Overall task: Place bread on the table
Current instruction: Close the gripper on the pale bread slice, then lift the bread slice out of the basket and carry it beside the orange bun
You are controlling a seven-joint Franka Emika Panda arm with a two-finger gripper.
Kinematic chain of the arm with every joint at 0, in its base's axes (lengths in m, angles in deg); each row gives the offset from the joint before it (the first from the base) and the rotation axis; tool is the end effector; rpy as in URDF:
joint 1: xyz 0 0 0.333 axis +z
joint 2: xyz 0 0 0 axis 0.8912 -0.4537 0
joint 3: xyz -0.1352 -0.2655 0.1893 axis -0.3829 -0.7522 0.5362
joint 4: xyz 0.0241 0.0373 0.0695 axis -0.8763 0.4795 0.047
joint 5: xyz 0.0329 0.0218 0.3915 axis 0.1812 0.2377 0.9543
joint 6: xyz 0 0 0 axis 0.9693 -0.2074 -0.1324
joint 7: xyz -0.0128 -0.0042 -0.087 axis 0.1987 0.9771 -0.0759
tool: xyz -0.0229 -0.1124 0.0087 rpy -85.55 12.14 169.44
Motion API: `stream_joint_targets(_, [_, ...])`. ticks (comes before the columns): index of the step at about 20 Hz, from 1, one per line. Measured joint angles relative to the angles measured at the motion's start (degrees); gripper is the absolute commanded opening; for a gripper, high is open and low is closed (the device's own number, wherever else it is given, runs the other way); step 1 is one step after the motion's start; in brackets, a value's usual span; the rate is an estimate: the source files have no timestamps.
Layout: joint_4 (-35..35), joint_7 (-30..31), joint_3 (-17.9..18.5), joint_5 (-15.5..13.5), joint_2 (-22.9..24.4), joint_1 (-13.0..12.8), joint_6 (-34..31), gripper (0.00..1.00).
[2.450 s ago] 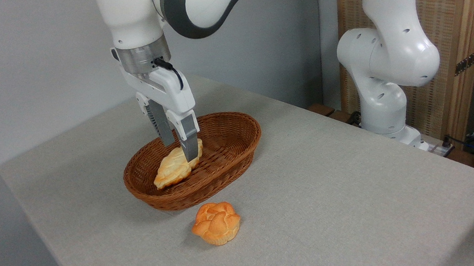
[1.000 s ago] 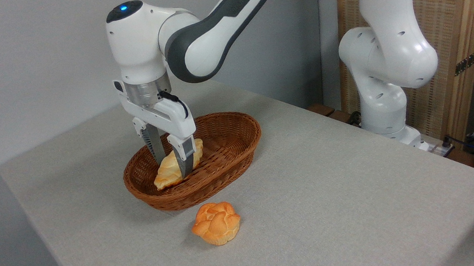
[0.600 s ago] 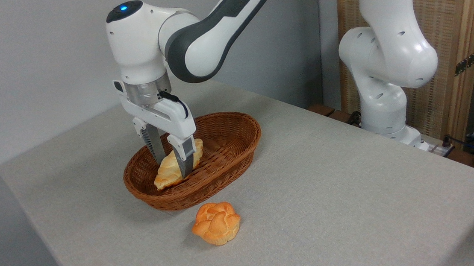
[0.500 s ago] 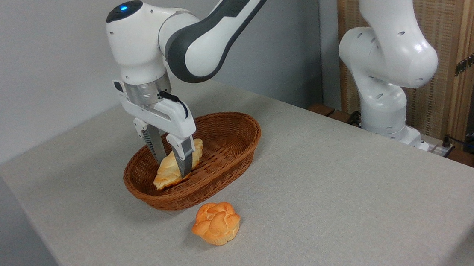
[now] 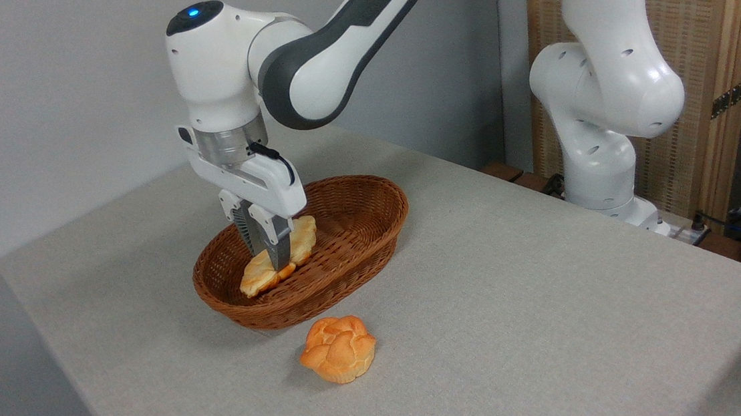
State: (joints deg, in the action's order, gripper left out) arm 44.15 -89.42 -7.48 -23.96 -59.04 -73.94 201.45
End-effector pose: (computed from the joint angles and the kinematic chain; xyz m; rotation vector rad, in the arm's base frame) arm 0.5171 -0.2101 0.4499 2.8763 -0.9706 0.0610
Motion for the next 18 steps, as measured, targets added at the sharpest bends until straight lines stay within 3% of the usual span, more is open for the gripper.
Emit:
stream_joint_targets(13, [-3.4,0.0,4.8,-0.6,5.3,0.1,-2.1,0.38])
stream_joint_targets(18, [-5.1,-0.1,9.6,-0.6,7.2,0.1,-4.2,0.38])
